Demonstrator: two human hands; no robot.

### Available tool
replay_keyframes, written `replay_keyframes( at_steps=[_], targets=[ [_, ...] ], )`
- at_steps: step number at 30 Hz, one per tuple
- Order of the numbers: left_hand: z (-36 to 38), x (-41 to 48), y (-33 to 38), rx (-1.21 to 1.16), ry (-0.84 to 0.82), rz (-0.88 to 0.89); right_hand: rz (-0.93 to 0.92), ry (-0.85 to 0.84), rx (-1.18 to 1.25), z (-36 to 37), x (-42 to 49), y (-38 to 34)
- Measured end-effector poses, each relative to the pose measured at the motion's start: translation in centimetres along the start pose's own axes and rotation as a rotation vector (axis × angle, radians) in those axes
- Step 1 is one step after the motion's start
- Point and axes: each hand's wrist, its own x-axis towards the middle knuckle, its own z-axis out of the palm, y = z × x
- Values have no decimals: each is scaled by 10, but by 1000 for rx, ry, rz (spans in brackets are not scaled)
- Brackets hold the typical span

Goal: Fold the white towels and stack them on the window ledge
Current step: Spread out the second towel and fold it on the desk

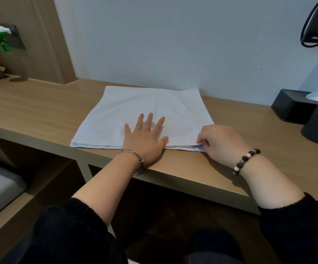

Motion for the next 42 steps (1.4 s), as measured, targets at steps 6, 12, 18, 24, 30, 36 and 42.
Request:
replay_keyframes(
  at_steps=[6,12,18,24,30,36,42],
  targets=[
    [-2,-1,1,-50,-6,-32,-58,13,-63,0,-11,0],
    [2,1,3,-11,-27,-62,-55,-3,32,3,-21,3],
    [3,4,2,6,-26,-69,152,23,234,1,-30,21],
    [2,3,4,10,-23,-97,217,-15,162,-3,-34,24],
    [2,4,4,5,-17,-119,202,-32,-86,-5,-31,10],
    [0,2,5,18,-47,-128,206,-8,-189,-4,-34,0],
    [-5,-8,20,47,-114,-133,211,66,-220,-18,-16,-15]
  ],
)
